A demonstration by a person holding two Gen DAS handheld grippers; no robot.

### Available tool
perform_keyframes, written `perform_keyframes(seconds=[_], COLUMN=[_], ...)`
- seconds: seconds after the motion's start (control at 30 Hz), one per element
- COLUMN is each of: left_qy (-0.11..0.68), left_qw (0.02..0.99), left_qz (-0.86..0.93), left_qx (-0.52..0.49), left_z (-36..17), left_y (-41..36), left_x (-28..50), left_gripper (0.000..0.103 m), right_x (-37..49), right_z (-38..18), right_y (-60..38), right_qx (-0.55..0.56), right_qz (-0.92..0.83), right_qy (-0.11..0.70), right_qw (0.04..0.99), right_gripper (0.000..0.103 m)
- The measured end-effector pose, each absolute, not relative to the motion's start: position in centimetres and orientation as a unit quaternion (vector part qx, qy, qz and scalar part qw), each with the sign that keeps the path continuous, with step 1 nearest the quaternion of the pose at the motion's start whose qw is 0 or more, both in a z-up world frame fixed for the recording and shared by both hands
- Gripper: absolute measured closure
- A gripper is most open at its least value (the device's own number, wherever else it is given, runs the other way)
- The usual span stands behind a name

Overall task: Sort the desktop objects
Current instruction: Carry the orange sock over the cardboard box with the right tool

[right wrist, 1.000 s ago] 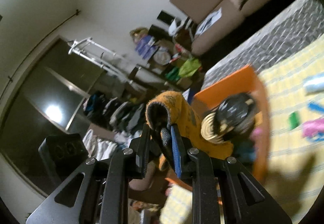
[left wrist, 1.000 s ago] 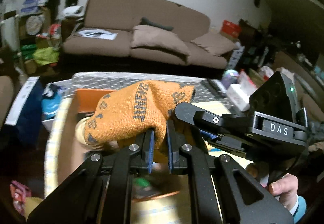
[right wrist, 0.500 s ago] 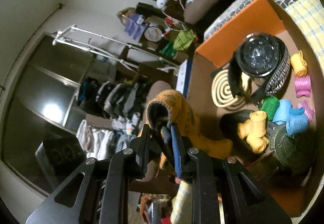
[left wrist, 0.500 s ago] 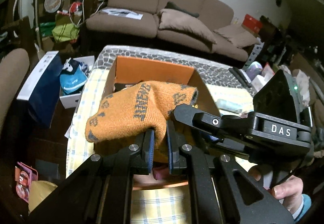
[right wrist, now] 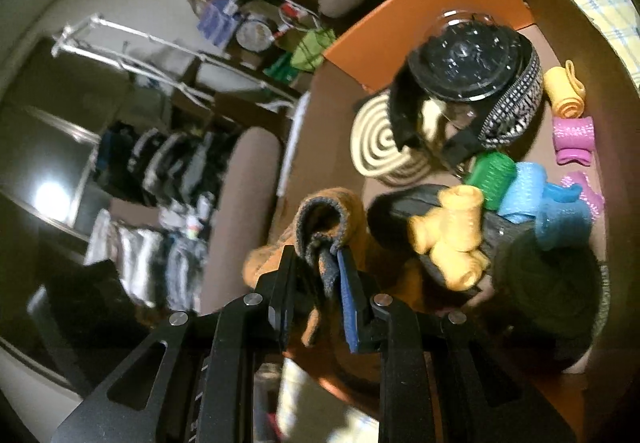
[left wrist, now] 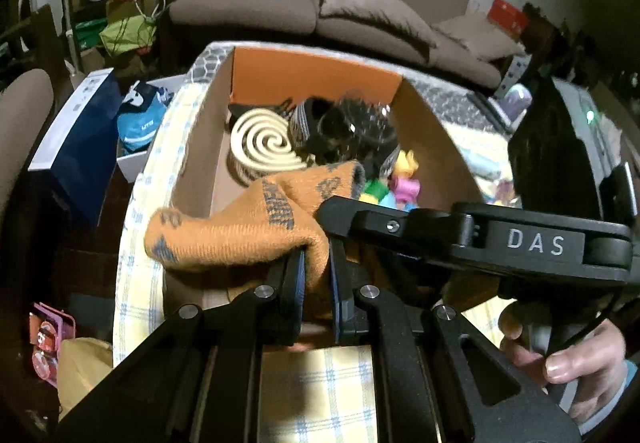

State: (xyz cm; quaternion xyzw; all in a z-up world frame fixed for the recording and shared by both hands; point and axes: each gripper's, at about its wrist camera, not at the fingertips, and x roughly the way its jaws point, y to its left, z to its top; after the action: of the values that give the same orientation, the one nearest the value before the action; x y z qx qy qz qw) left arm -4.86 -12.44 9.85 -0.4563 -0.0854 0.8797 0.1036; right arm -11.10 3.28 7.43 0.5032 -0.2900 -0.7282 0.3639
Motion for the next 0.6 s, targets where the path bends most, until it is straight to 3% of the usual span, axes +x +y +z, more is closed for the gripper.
perform_keyframes(seconds=[0.17,0.6], left_qy=[-0.076,-0.092], left_qw=[0.105,0.103], left_qz=[0.872,0.886], left_qx=[-0.472,-0.443], left_z=[9.6,14.0], left_y=[-12.2,-14.1], left_x=[-4.2,-3.1], left_gripper=[0.089,0.089], right_x=[-10.8,-10.4], right_z=[6.6,5.5], right_y=[2.4,1.0], right_qx=[0.52,0.539], right_qz=[-0.738,-0.774], right_qy=[-0.243,-0.112], right_qw=[0.355,0.312], right_gripper=[0.082,0.082])
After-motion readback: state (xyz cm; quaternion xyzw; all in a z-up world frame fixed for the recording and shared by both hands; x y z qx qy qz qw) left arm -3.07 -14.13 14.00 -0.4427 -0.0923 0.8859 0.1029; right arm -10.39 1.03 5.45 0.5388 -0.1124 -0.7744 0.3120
